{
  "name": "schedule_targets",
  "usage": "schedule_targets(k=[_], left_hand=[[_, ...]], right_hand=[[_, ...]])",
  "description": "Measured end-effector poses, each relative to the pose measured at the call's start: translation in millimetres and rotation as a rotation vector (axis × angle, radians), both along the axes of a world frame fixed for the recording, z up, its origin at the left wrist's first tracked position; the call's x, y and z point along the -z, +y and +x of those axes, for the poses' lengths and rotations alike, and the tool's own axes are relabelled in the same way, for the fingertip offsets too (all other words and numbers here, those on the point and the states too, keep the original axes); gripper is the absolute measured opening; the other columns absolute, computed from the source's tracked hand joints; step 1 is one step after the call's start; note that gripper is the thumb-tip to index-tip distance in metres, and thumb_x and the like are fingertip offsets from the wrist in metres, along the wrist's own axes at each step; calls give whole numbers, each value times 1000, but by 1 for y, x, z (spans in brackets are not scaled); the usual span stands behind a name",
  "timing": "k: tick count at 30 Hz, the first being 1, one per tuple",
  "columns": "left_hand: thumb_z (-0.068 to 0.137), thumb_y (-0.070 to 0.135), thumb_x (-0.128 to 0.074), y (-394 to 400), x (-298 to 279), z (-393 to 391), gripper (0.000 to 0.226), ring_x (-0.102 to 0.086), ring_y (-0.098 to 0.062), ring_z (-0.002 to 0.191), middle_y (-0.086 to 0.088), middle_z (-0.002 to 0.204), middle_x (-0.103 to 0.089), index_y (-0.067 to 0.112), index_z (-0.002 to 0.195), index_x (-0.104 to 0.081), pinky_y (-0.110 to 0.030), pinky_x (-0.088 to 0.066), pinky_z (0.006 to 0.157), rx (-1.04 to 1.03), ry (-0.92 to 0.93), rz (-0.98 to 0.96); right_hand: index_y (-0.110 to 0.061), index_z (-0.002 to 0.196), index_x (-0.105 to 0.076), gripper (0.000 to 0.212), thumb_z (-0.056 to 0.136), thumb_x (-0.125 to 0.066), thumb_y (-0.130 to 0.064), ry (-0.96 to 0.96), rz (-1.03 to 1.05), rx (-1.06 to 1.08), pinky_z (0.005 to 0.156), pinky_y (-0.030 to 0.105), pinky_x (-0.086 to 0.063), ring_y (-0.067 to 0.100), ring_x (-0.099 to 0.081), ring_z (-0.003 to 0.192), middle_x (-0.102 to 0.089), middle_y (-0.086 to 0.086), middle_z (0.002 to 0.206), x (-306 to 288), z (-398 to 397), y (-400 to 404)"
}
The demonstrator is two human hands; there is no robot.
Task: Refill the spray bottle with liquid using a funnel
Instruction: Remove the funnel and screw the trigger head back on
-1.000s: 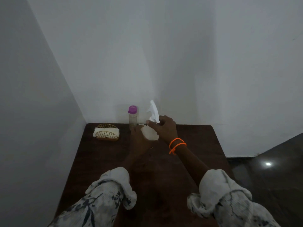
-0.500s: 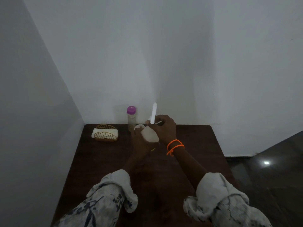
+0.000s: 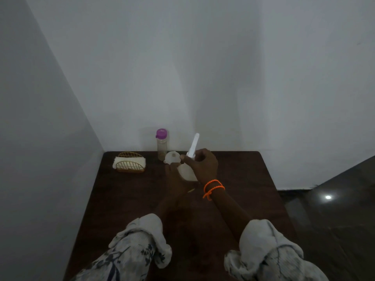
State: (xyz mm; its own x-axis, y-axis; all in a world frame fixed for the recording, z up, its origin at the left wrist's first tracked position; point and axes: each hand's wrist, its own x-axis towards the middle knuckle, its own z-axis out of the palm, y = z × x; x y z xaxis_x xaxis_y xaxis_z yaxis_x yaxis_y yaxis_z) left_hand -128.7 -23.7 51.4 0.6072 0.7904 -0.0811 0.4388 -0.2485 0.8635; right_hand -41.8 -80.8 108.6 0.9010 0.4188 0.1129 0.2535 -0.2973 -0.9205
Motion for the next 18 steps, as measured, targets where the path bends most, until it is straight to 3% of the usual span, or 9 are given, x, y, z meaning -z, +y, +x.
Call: schedule_targets(k=[3, 6, 9, 12, 14, 18], left_hand=[[58, 28, -97, -3, -2, 3, 96, -46, -27, 131, -15, 142, -42, 6, 136, -46, -29, -39, 95, -24, -17, -18], [62, 26, -95, -4, 0, 5, 92, -45, -29, 130, -17, 142, -42, 5, 137, -45, -31, -41, 96, -26, -43, -10], [63, 25, -95, -5, -2, 6, 92, -45, -29, 132, -17, 142, -42, 5, 138, -45, -36, -44, 100, -40, -52, -15], [61, 26, -96, -5, -2, 5, 93, -45, -29, 131, -17, 142, -43, 4, 136, -46, -36, -44, 100, -28, -37, -11], [59, 26, -97, -5, -1, 5, 95, -44, -27, 130, -15, 142, -41, 5, 136, -45, -31, -41, 96, -16, -14, -24], [58, 30, -97, -4, 0, 3, 96, -42, -17, 123, -7, 138, -40, 8, 136, -45, -28, -38, 94, 22, 0, -21]], right_hand=[[-16, 95, -73, 35, 71, -88, -37, 100, 7, -62, 67, 11, -46, 2, -60, 77, -67, -5, 88, 3, -5, 1], [-17, 102, -76, 34, 74, -86, -34, 100, 41, -34, 80, 29, -56, 8, -68, 90, -73, -5, 95, 3, -11, 2], [-14, 89, -79, 33, 64, -94, -31, 136, 79, 31, 65, 17, -54, 0, -67, 73, -74, -3, 83, -4, -11, 3], [-7, 76, -71, 41, 56, -97, -30, 168, 100, 87, 55, 9, -46, 5, -61, 66, -70, 2, 77, -3, -8, 2], [-8, 76, -67, 42, 58, -96, -31, 173, 111, 74, 57, 11, -48, 7, -60, 69, -67, 0, 77, 0, -8, 1], [-15, 97, -74, 38, 69, -90, -33, 121, 90, -17, 72, 16, -53, 7, -66, 87, -73, -4, 93, 7, -8, -3]])
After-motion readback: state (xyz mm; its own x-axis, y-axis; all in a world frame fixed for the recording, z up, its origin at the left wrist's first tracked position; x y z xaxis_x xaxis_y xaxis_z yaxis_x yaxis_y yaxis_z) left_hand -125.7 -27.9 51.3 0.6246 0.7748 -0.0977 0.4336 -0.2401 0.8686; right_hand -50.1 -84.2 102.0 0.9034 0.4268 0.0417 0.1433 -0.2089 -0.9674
